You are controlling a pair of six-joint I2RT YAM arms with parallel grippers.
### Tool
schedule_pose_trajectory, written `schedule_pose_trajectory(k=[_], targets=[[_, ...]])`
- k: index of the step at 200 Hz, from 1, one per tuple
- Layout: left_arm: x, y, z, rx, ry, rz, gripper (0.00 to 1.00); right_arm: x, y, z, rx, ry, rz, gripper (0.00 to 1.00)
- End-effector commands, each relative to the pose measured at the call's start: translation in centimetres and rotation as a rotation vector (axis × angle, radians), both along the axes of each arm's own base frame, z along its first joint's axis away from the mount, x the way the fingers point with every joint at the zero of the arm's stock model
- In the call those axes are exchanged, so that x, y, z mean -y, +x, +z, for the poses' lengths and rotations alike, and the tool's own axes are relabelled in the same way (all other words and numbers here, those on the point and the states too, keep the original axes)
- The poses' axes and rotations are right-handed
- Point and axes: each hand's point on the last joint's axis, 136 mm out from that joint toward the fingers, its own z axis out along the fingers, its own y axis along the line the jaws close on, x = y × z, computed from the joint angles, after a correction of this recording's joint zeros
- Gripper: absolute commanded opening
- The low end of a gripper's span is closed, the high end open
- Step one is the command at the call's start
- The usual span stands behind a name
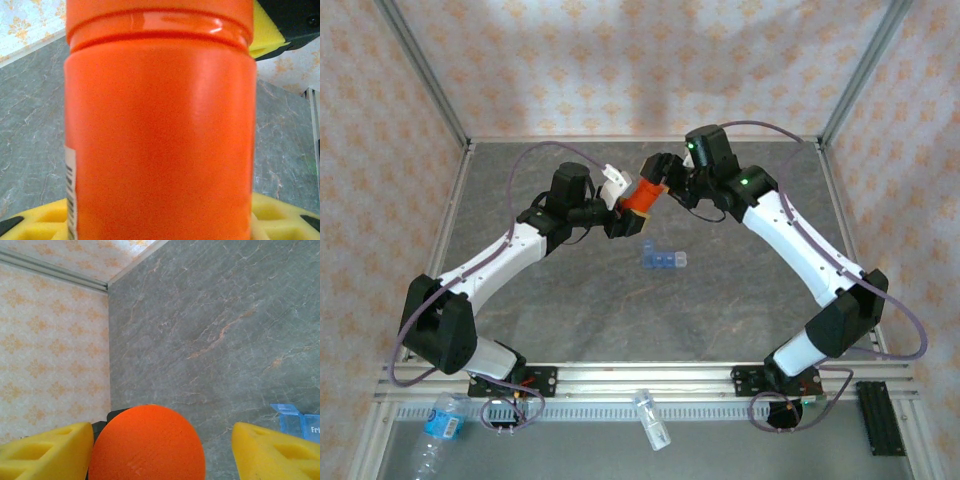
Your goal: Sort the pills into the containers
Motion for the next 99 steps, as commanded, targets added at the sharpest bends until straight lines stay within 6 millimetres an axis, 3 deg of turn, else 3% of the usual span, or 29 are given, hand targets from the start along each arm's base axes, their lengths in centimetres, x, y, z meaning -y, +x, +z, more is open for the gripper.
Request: schedule_pose_trajectory(k=[1, 60, 99], targets=[[0.4, 0.79, 2.61, 0.073, -0.042, -0.015, 0.0, -0.72, 0.38, 1.29, 0.035, 0.027, 0.011, 0.7], [0.49, 0.93, 2.69, 0.075, -0.042, -0.016, 0.0, -1.57, 0.43, 1.6, 0.046, 0.061, 0.045, 0.58], [0.52, 0.98, 2.85, 0.077, -0.045, -0.017, 0.0, -1.65, 0.29, 1.82, 0.08, 0.053, 0.072, 0.43]])
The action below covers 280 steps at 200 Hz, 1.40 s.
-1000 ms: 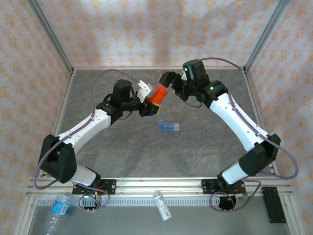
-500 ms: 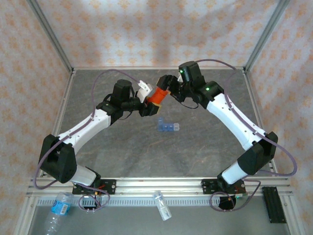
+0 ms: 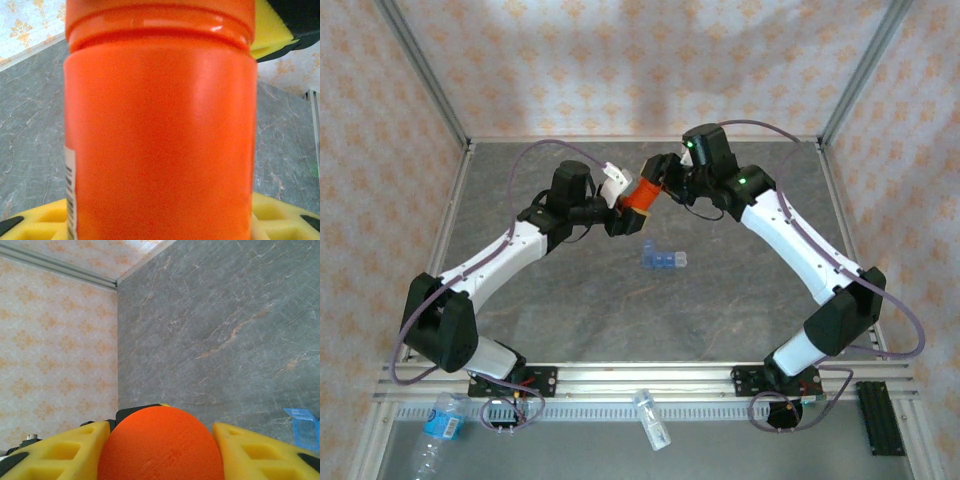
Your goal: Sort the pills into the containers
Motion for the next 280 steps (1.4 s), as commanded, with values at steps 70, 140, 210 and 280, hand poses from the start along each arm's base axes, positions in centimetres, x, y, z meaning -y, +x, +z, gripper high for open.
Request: schedule_pose_trajectory(k=[70, 140, 210, 280], targets=[[0.2, -0.2, 3.0, 0.074, -0.037, -0.033, 0.0, -1.9, -0.6, 0.3, 0.354, 0.046, 0.421, 0.41], [0.0, -0.4, 3.0, 0.079, -0.029, -0.03, 0.0, 1.2, 0.6, 2.2, 0.279, 0.138, 0.311, 0.76], [0.1, -0.1, 2.7, 0.072, -0.027, -0.03, 0.0, 4.5, 0.8, 1.7, 0.046, -0.034, -0.052, 0.87], [0.1, -0.2, 2.6, 0.067, -0.026, -0.027, 0.0, 1.1, 0.2, 1.1, 0.036, -0.04, 0.0, 0.83]])
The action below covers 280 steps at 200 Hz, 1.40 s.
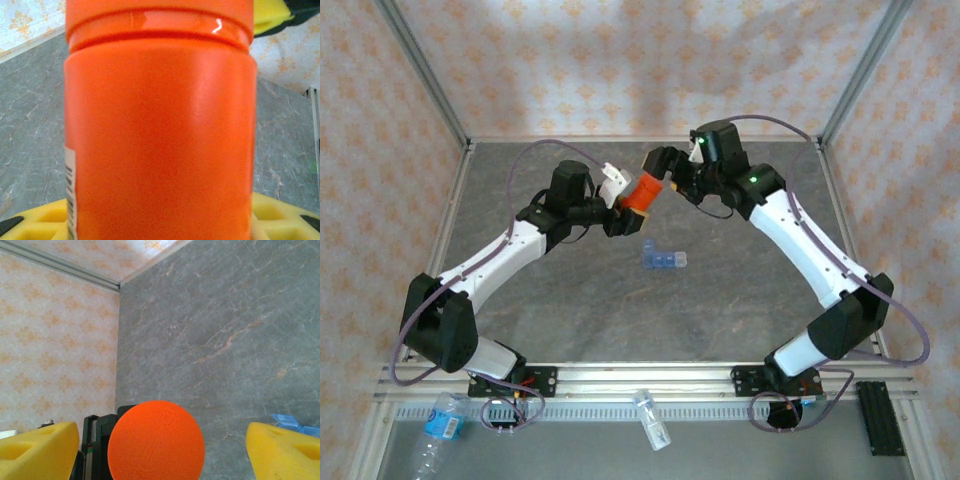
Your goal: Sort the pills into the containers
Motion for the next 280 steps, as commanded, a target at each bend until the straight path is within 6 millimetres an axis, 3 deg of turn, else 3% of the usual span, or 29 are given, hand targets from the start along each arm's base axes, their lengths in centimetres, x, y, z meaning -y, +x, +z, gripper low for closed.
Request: schedule_pose_trajectory(k=[1, 52, 91, 116, 132, 151, 181, 202, 210, 229, 260, 280], targets=[[0.5, -0.1, 3.0, 0.088, -0.038, -0.033, 0.0, -0.5, 0.2, 0.4, 0.003, -0.016, -0.017, 0.83], [0.5, -0.1, 2.9, 0.087, -0.04, -0.034, 0.0, -1.6, 0.0, 0.0, -0.003, -0.007, 0.008, 0.73], [0.5, -0.1, 2.9, 0.09, -0.041, -0.033, 0.0, -1.7, 0.1, -0.1, 0.012, -0.013, 0.02, 0.51], [0.6, -0.1, 2.9, 0.089, -0.04, -0.035, 0.0, -1.9, 0.4, 0.1, 0.086, -0.018, 0.054, 0.45], [0.5, -0.2, 2.9, 0.087, -0.039, -0.036, 0.0, -2.4, 0.7, 0.6, 0.197, 0.003, 0.137, 0.44], [0.5, -0.2, 2.8, 0.086, -0.04, -0.037, 0.0, -3.9, -0.2, 1.1, 0.337, 0.108, 0.35, 0.45], [0.5, -0.3, 3.1, 0.092, -0.044, -0.037, 0.0, -4.1, -1.2, 0.0, 0.34, 0.188, 0.504, 0.45], [0.4, -0.3, 3.1, 0.093, -0.044, -0.035, 0.0, -3.7, -1.2, 0.6, 0.331, 0.175, 0.481, 0.52], [0.4, -0.3, 3.2, 0.095, -0.045, -0.035, 0.0, -3.1, -0.9, 1.0, 0.326, 0.146, 0.434, 0.66], [0.5, -0.3, 3.1, 0.093, -0.044, -0.034, 0.0, -1.3, -0.2, 2.1, 0.3, 0.11, 0.307, 0.85], [0.5, -0.2, 3.1, 0.093, -0.045, -0.036, 0.0, 2.2, 1.5, 1.7, 0.082, 0.049, 0.019, 0.89], [0.6, 0.0, 3.0, 0.089, -0.044, -0.036, 0.0, 2.8, 1.6, 0.7, -0.012, 0.025, -0.067, 0.9]])
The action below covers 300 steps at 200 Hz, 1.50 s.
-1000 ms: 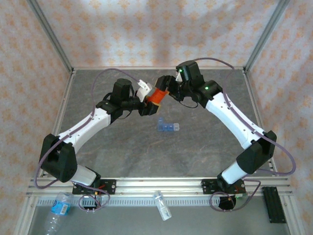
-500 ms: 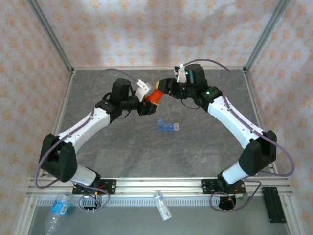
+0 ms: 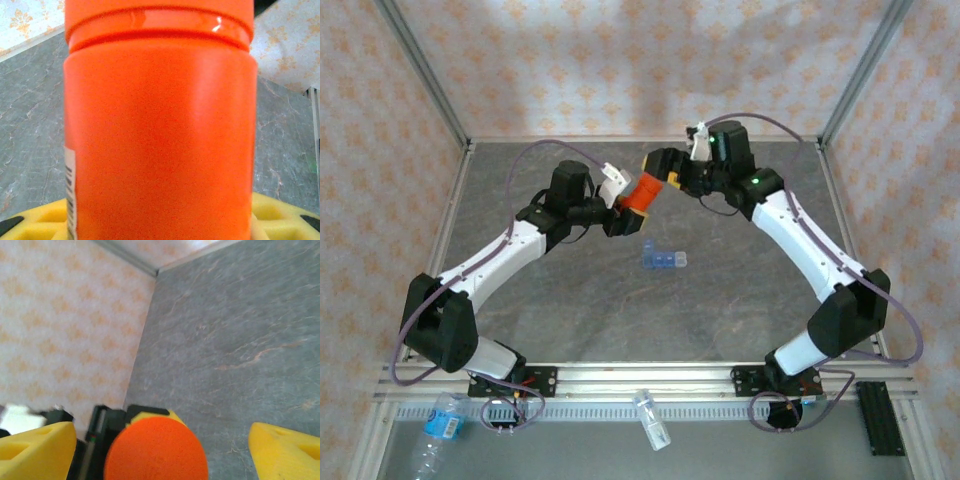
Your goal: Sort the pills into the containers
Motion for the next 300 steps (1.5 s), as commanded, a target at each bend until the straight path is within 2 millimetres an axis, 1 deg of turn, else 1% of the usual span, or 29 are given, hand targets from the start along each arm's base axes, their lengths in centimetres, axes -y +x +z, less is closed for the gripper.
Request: schedule_pose_trajectory(k=[1, 21, 41, 73, 107, 126, 141, 154, 167, 185, 204, 214, 218, 231, 236, 242, 258, 269, 290, 300], targets=[[0.6, 0.0, 3.0, 0.091, -0.044, -0.036, 0.0, 2.7, 0.3, -0.2, -0.145, -0.042, -0.217, 0.9], [0.7, 0.0, 2.9, 0.09, -0.042, -0.039, 0.0, 2.0, 0.3, 0.2, -0.138, -0.037, -0.231, 0.92], [0.7, 0.0, 3.0, 0.088, -0.044, -0.039, 0.0, 1.1, 0.1, 0.2, -0.139, -0.059, -0.22, 0.92], [0.8, 0.1, 3.1, 0.089, -0.047, -0.039, 0.0, -0.2, 0.0, -0.8, -0.161, -0.086, -0.195, 0.92], [0.8, 0.1, 3.0, 0.088, -0.046, -0.038, 0.0, -1.1, -0.4, -1.1, -0.167, -0.077, -0.17, 0.87], [0.8, 0.1, 3.0, 0.087, -0.046, -0.039, 0.0, -1.6, -0.5, -1.4, -0.172, -0.078, -0.158, 0.82], [0.8, 0.1, 3.0, 0.088, -0.048, -0.04, 0.0, -1.8, -0.6, -1.4, -0.173, -0.074, -0.151, 0.75], [0.8, 0.2, 3.0, 0.088, -0.047, -0.038, 0.0, -1.9, -0.7, -1.5, -0.173, -0.074, -0.145, 0.68], [0.8, 0.2, 2.9, 0.086, -0.046, -0.038, 0.0, -1.9, -0.8, -1.4, -0.168, -0.073, -0.142, 0.58], [0.9, 0.2, 2.9, 0.085, -0.047, -0.039, 0.0, -2.0, -1.0, -1.3, -0.16, -0.068, -0.128, 0.47], [0.8, 0.2, 2.9, 0.085, -0.048, -0.04, 0.0, -2.1, -0.9, -1.3, -0.129, -0.066, -0.111, 0.43], [0.8, 0.1, 3.0, 0.089, -0.048, -0.04, 0.0, -2.1, -0.6, -1.3, -0.097, -0.061, -0.098, 0.42], [0.8, 0.1, 3.0, 0.089, -0.048, -0.041, 0.0, -2.2, -0.4, -1.0, -0.061, -0.05, -0.081, 0.41], [0.8, 0.1, 3.1, 0.09, -0.048, -0.041, 0.0, -2.1, 0.1, -0.9, 0.03, -0.04, -0.041, 0.41], [0.7, 0.0, 3.1, 0.089, -0.047, -0.042, 0.0, -2.1, 0.1, -0.8, 0.064, -0.032, -0.012, 0.42], [0.7, -0.1, 3.1, 0.088, -0.046, -0.042, 0.0, -2.5, -0.1, -0.5, 0.135, -0.01, 0.066, 0.42], [0.7, -0.2, 3.1, 0.09, -0.046, -0.045, 0.0, -2.4, -0.6, -0.8, 0.238, 0.017, 0.193, 0.44], [0.7, -0.3, 3.2, 0.09, -0.047, -0.047, 0.0, -2.2, -0.9, -1.2, 0.252, 0.044, 0.256, 0.44], [0.6, -0.5, 3.2, 0.091, -0.045, -0.049, 0.0, -1.9, -0.9, -1.7, 0.214, 0.065, 0.296, 0.44], [0.5, -0.5, 3.1, 0.09, -0.042, -0.048, 0.0, -1.9, -1.0, -1.3, 0.2, 0.07, 0.299, 0.47]])
